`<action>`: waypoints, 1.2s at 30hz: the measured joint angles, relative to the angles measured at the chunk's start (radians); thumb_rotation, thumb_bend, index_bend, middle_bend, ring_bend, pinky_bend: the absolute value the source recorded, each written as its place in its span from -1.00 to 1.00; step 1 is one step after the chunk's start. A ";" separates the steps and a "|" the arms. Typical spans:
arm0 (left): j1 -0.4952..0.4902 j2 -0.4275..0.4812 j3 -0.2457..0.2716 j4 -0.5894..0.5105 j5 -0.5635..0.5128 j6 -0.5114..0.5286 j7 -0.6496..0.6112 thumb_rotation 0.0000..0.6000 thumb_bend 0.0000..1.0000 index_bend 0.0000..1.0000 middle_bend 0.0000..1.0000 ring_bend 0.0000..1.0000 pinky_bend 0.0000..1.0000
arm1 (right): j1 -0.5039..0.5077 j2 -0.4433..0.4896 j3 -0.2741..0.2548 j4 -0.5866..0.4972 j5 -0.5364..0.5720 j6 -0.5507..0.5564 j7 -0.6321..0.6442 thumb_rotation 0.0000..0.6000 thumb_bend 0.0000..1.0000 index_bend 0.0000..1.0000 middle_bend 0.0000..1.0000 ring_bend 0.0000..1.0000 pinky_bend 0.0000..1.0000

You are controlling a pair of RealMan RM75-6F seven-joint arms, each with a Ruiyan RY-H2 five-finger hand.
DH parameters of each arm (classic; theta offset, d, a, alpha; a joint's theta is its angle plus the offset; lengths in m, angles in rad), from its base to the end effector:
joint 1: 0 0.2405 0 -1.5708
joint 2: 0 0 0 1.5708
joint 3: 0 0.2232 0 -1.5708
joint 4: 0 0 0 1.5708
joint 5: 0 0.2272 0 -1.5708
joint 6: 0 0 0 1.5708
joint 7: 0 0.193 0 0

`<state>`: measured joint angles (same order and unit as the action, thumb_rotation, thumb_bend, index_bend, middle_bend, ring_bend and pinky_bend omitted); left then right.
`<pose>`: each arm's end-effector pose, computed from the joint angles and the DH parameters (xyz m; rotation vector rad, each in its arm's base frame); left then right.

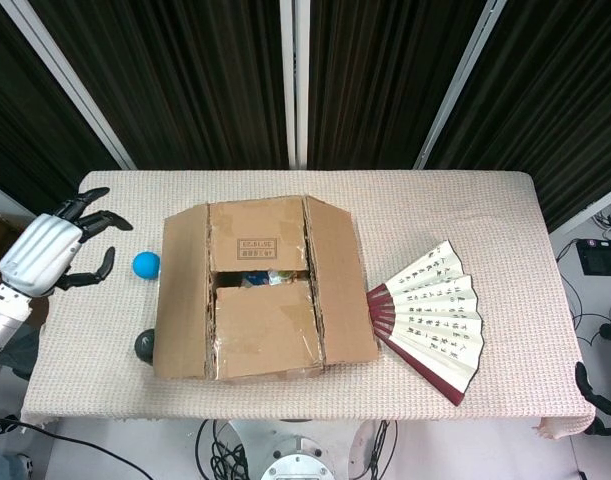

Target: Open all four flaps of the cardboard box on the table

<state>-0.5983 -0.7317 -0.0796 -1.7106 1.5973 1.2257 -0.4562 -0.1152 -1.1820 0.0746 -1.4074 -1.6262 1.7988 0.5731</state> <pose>-0.1514 0.3501 0.1899 -1.8042 -0.8184 -1.2131 -0.3096 -0.1663 0.1768 1.0888 -1.0024 1.3778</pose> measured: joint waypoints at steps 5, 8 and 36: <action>-0.026 -0.037 -0.019 -0.043 0.003 -0.032 0.162 1.00 -0.51 -0.88 -0.76 -0.86 -0.72 | 0.005 -0.003 -0.003 -0.003 -0.002 -0.006 -0.009 1.00 -0.37 -1.00 -1.00 -1.00 -1.00; -0.062 -0.094 -0.042 -0.076 -0.023 -0.078 0.286 1.00 -0.79 -0.91 -0.80 -0.87 -0.72 | 0.003 -0.003 -0.004 -0.001 0.001 -0.003 -0.006 1.00 -0.37 -1.00 -1.00 -1.00 -1.00; -0.310 -0.706 -0.150 0.197 -0.343 -0.251 0.790 1.00 -0.91 -0.96 -0.96 -0.92 -0.72 | -0.016 0.008 0.015 0.057 0.066 -0.013 0.074 1.00 -0.36 -1.00 -1.00 -1.00 -1.00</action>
<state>-0.9078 -1.4381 -0.2299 -1.5135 1.2538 0.9742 0.3343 -0.1308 -1.1740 0.0893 -1.3500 -1.5598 1.7861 0.6474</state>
